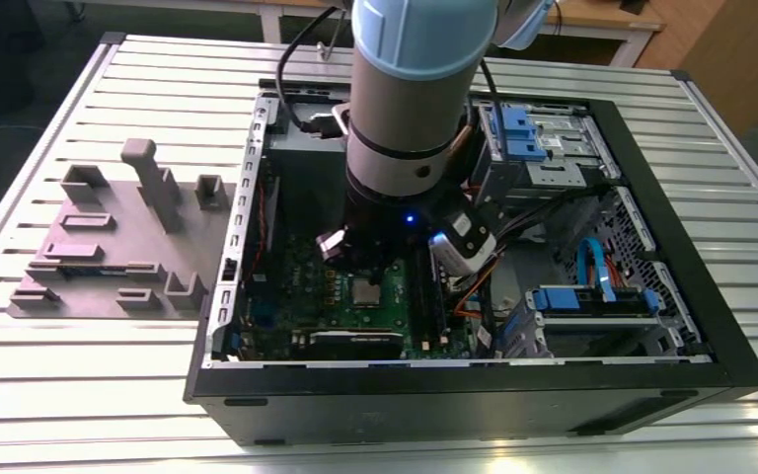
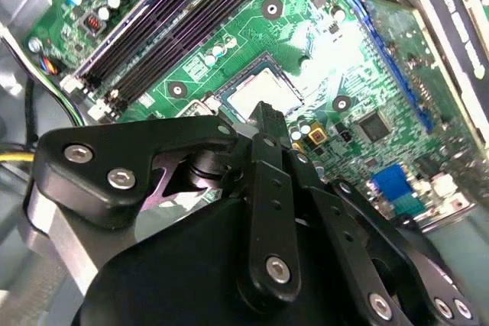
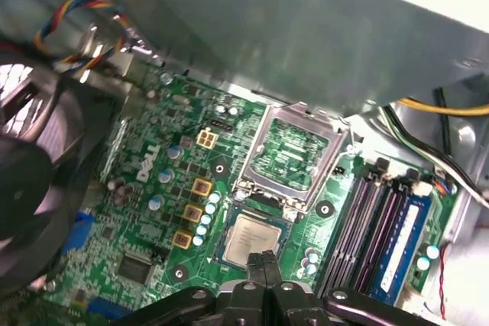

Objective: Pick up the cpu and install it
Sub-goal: 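Close the cpu cover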

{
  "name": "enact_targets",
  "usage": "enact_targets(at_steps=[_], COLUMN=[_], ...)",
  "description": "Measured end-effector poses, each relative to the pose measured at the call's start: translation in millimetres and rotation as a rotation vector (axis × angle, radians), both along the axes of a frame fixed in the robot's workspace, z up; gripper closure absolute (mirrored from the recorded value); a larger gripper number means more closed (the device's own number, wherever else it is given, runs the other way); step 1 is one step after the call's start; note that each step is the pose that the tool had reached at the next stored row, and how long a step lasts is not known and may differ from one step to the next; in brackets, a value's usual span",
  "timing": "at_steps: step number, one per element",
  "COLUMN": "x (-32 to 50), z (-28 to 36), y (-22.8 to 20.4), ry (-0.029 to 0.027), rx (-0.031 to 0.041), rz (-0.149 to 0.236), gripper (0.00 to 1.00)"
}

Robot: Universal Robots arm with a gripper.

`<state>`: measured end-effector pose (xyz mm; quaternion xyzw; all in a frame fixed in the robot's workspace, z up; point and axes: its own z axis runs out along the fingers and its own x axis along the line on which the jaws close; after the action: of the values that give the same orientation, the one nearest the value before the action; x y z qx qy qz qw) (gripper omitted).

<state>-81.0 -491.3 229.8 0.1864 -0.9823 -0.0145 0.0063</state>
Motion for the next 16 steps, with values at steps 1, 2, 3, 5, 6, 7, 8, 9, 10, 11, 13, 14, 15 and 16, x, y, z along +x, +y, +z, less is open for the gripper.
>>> enact_targets(at_steps=[1,2,3,5,6,7,8,9,10,11,13,14,15,16], x=[0.0,0.0,0.0,0.0,0.0,0.0,0.0,0.0,0.0,0.0,0.0,0.0,0.0,0.0], z=[-0.1,-0.2,-0.2,-0.3,-0.3,-0.3,-0.3,-0.3,-0.3,-0.3,-0.3,-0.3,-0.3,-0.3], y=[0.0,0.0,0.0,0.0,0.0,0.0,0.0,0.0,0.0,0.0,0.0,0.0,0.0,0.0], ry=[0.0000,-0.0001,-0.0001,-0.0001,0.0000,-0.0001,-0.0001,0.0000,0.0000,-0.0001,-0.0001,-0.0001,-0.0001,-0.0001], rx=[0.0000,0.0001,0.0001,0.0001,0.0000,0.0001,0.0001,0.0001,0.0001,0.0001,0.0001,0.0001,0.0002,0.0001], rz=[0.018,0.035,0.050,0.071,0.073,0.074,0.074,0.074,0.074,0.074,0.074,0.074,0.074,0.074], gripper=[0.89,0.89,0.89,0.89,0.89,0.89,0.89,0.89,0.89,0.89,0.89,0.89,0.89,0.89])
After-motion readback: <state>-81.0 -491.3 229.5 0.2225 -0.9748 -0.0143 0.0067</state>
